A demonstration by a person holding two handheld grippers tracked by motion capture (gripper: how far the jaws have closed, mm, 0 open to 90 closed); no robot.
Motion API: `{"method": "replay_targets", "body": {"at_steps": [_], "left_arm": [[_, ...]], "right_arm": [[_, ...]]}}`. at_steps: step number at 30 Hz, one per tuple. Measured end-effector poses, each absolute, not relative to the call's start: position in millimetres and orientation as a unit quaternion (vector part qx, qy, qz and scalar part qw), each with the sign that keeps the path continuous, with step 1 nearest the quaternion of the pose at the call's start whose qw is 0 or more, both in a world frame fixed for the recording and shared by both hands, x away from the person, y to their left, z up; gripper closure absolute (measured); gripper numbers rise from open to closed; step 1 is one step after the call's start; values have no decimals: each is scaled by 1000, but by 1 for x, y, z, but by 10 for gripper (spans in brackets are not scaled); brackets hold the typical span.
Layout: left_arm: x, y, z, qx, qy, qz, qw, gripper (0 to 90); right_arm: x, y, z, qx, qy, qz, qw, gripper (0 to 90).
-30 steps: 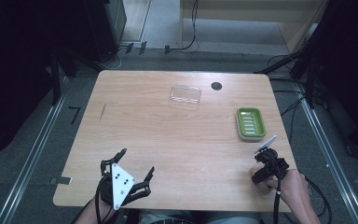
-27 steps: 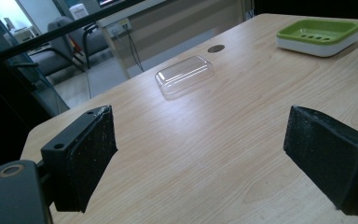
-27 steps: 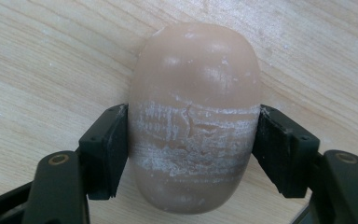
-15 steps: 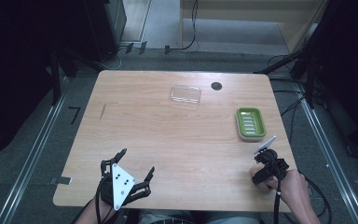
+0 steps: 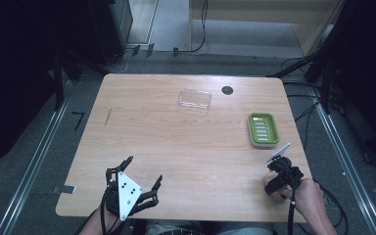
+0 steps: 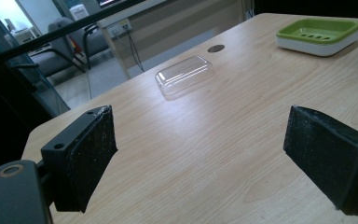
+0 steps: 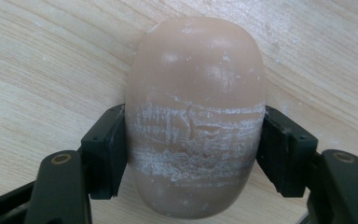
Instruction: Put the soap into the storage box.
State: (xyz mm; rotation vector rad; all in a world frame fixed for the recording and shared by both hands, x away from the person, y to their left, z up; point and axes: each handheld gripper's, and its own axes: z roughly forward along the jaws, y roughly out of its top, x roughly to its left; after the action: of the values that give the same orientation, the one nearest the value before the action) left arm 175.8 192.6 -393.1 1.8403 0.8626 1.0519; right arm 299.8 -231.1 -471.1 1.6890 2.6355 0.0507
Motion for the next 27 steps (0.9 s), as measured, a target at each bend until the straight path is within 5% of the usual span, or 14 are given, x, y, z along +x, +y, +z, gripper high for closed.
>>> {"method": "replay_targets", "body": {"at_steps": [27], "left_arm": [[177, 193, -393, 734, 343, 416, 413, 98]], "right_arm": [[301, -232, -461, 532, 847, 5, 5, 335]]}}
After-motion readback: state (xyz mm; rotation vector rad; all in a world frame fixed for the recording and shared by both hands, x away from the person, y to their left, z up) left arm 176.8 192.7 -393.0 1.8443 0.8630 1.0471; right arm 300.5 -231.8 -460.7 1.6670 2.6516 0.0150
